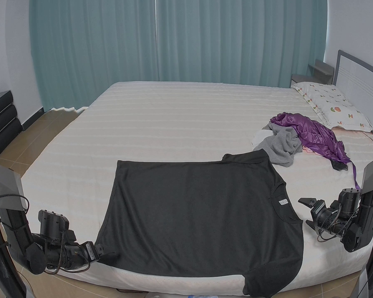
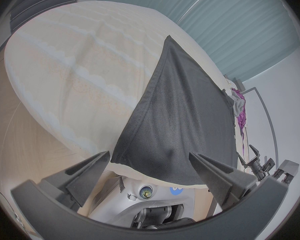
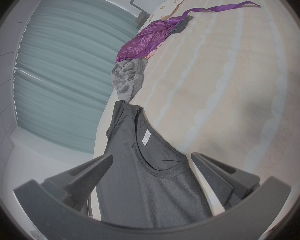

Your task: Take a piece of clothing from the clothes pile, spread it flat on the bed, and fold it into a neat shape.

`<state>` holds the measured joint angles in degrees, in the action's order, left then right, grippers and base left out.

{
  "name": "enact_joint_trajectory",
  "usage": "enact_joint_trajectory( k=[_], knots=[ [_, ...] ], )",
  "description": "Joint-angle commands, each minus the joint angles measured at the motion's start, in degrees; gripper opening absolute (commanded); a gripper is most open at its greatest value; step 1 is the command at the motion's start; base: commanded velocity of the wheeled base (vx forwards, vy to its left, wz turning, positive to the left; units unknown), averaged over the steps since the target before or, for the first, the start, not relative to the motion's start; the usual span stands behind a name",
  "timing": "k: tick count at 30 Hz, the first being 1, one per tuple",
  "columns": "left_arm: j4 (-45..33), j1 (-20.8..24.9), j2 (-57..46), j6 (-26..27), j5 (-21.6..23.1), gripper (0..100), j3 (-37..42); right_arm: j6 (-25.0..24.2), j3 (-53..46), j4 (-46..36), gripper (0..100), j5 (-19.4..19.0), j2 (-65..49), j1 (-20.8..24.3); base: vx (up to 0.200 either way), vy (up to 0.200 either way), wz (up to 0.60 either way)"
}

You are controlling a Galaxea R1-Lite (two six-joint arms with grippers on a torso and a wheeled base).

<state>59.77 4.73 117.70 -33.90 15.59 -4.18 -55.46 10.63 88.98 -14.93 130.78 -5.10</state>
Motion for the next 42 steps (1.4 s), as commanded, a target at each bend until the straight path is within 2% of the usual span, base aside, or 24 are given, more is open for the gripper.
enact_joint_trajectory(
  k=[1,9,15,18,24,29,36,42],
  knots=[
    [0.08,-0.07,-0.37,-0.11,0.05,100,-0.04,0.00,-0.08,0.76,100,-0.01,0.26,0.00,0.000,0.000,0.00],
    [0.08,-0.07,-1.77,-0.55,0.14,100,-0.39,0.00,-0.35,0.76,100,-0.01,0.18,0.09,0.000,0.000,0.00],
    [0.08,0.02,-1.95,-0.46,0.23,100,-0.39,0.00,-0.35,0.76,100,-0.01,0.00,0.09,-0.200,0.000,0.00],
    [0.08,0.02,-1.95,-0.55,0.23,100,-0.56,0.00,-0.43,0.76,100,-0.01,0.00,0.09,0.000,0.000,0.00],
    [0.79,0.46,-1.86,-4.51,0.14,100,-1.80,0.00,-0.35,0.76,100,-0.01,-0.18,0.09,0.000,0.000,0.00],
    [0.79,0.72,-1.86,-4.59,0.14,100,-1.97,0.00,-0.35,0.76,100,-0.01,-0.18,0.09,0.000,-0.200,0.00],
    [0.87,1.16,-1.86,-7.49,0.32,100,-2.59,0.00,-0.35,0.76,100,-0.01,-0.09,0.09,0.000,-0.200,0.00],
    [0.79,0.98,-2.12,-7.14,2.60,100,-0.83,0.00,-0.43,0.76,100,-0.01,0.18,0.09,0.000,0.000,0.00]
  ],
)
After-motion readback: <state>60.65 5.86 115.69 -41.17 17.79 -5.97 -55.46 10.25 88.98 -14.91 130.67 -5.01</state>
